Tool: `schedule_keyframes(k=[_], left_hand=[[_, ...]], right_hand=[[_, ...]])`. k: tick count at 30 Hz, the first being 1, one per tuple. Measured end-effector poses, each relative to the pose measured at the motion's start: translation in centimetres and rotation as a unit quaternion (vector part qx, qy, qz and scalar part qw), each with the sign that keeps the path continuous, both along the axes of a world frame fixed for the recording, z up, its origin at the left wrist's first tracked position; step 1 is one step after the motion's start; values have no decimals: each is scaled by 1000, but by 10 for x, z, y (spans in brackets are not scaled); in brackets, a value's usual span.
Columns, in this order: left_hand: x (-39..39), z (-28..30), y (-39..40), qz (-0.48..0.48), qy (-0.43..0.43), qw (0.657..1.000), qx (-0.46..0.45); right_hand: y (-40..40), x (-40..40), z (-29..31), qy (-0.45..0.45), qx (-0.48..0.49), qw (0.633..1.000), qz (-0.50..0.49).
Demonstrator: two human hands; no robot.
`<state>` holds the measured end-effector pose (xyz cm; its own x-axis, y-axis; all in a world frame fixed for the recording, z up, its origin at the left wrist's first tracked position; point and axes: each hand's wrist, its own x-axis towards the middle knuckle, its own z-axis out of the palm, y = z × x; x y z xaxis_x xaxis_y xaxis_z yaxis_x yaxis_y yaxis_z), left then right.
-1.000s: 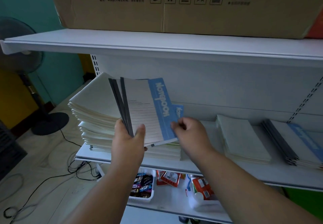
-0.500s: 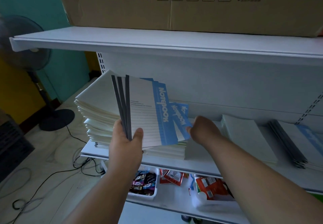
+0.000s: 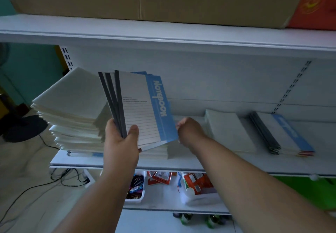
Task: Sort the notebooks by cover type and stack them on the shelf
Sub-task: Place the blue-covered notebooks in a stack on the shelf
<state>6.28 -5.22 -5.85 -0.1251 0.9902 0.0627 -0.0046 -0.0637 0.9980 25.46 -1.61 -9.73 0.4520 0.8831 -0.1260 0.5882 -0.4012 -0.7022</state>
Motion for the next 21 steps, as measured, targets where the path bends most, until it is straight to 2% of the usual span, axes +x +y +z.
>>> schedule_keyframes(k=[2, 4, 7, 11, 16, 21], left_hand=[[9, -2, 1, -12, -14, 1000, -8], [16, -4, 3, -17, -31, 999, -20], [35, -7, -2, -63, -42, 996, -38], [87, -13, -29, -180, -12, 982, -61], [176, -26, -59, -167, -72, 978, -106], [277, -42, -85, -209, -33, 968, -137]], right_hand=[[-7, 10, 10, -20, -19, 999, -18], [-16, 27, 21, -12, 5, 999, -31], [-32, 49, 39, 148, 65, 986, -34], [-52, 83, 55, 263, 157, 949, -73], [-94, 169, 39, 284, 182, 934, -121], [-130, 275, 20, 317, 126, 925, -167]])
